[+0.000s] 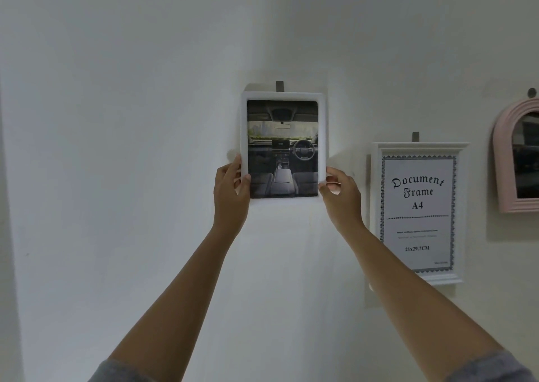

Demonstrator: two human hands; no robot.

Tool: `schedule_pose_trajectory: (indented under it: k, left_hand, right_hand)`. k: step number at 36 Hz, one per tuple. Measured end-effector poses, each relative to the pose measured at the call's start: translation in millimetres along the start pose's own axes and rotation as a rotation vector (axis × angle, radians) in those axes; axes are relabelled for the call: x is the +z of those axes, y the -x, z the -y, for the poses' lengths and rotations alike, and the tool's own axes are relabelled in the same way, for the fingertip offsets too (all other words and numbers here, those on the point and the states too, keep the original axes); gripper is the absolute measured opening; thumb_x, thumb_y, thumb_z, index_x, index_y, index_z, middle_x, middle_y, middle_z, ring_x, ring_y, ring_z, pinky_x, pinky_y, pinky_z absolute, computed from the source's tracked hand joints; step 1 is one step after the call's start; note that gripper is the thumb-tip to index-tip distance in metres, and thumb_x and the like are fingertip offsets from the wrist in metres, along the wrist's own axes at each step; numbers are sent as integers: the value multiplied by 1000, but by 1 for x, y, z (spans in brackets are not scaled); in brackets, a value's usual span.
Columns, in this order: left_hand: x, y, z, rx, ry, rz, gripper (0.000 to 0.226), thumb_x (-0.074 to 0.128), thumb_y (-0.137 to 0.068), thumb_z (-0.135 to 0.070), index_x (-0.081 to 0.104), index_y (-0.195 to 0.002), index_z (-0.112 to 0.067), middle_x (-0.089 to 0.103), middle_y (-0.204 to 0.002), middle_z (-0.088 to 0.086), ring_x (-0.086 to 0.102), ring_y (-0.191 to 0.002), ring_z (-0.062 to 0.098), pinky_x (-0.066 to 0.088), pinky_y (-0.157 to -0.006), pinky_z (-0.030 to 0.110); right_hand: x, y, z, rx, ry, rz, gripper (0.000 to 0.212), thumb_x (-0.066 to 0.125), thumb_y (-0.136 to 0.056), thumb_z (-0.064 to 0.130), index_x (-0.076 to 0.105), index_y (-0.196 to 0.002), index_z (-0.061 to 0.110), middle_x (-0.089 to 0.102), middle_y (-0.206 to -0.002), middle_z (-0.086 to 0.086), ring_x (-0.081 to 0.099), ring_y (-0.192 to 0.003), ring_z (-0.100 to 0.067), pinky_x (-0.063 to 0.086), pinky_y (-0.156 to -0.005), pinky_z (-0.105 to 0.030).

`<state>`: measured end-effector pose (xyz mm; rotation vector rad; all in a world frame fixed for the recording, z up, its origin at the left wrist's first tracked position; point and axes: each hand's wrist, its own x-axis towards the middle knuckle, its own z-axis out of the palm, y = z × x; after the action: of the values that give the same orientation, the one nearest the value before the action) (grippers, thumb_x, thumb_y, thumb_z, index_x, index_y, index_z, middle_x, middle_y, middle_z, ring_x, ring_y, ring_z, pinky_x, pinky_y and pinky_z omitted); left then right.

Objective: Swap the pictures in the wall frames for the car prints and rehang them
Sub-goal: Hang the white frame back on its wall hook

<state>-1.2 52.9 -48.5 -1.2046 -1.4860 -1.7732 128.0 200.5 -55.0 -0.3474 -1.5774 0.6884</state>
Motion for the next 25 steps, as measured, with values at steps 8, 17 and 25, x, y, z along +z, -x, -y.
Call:
schedule_pose_trajectory:
  k: [8,17,25]
  left_hand:
    - [0,0,-4,1,-18,7,43,48,-95,-12,41,-137,-7,46,-126,13,46,-109,11,41,-94,16]
    - [0,1,-8,-31,-63,26,42,50,-94,-12,42,-135,-8,46,-128,12,49,-115,19,41,-93,19]
    - [2,1,-21,34,-135,-76,39,52,-93,-13,47,-131,-8,45,-128,9,41,-121,20,36,-96,16]
  right_hand:
    - [-2,-2,0,-13,19,-2,33,57,-88,4,57,-120,10,56,-112,-13,52,-93,-12,35,-69,7]
    - [-5,-4,0,-9,21,2,30,58,-87,3,57,-116,8,58,-110,-13,53,-92,-14,34,-67,7]
    - [-17,-6,3,1,-1,21,31,57,-87,2,56,-117,9,56,-113,-10,52,-94,-11,39,-71,-2]
